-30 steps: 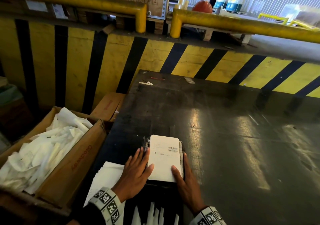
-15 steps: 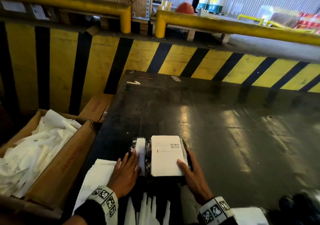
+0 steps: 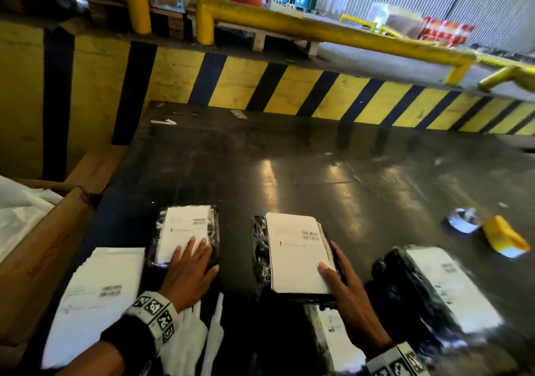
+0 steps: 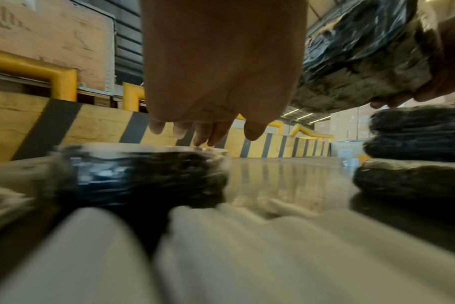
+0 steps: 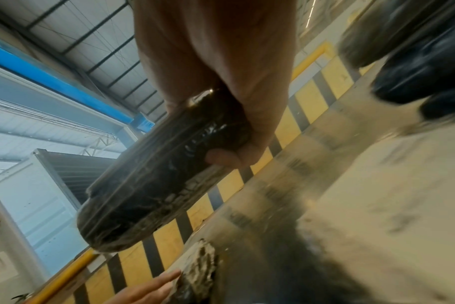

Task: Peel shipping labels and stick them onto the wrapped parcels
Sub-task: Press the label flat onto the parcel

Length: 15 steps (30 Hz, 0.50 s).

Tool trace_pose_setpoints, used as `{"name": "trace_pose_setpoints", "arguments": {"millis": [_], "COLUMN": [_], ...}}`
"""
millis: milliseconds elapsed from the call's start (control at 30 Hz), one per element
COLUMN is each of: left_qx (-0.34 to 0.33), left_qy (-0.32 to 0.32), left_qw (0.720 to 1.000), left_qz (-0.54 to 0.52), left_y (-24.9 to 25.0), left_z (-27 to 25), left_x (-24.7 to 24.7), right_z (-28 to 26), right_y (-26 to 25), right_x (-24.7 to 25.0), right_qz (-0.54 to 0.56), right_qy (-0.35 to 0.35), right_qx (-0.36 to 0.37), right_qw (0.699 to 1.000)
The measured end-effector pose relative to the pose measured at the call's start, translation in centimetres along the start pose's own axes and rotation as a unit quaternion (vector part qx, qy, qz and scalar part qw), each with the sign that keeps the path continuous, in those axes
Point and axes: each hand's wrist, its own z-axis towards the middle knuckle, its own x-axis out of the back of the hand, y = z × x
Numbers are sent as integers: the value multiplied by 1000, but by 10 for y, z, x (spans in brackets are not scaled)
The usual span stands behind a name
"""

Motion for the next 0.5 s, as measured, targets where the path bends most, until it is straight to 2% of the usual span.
{"name": "trace_pose_setpoints", "arguments": {"millis": [67,133,167,267,400,500], "left_qx": [-25,-56,-62,-43,16,42], "left_qy": [8,50,45,-39,-101,-110], "left_qw": [999,996,996,997,994,991], "left_qz": [30,51,51,43,46,61], "left_y": [33,66,79,120,147,154], "left_z": [-4,-9,-11,-24,-48,-68], "left_x": [-11,-25,-32,-57,-86,-103], "right_z": [-10,-22,-25,-35,-44,-44], "right_y": [5,8,11,26,40,52], "right_x": [27,53,63,97,121,127], "right_qz": [-8,-24,-38,-77,-91,-123], "right_qy": [0,-3,-2,-2,-33,-39], "right_qx": [-2,-7,-9,-11,-17,2], "right_qw": [1000,1000,999,997,995,992]}}
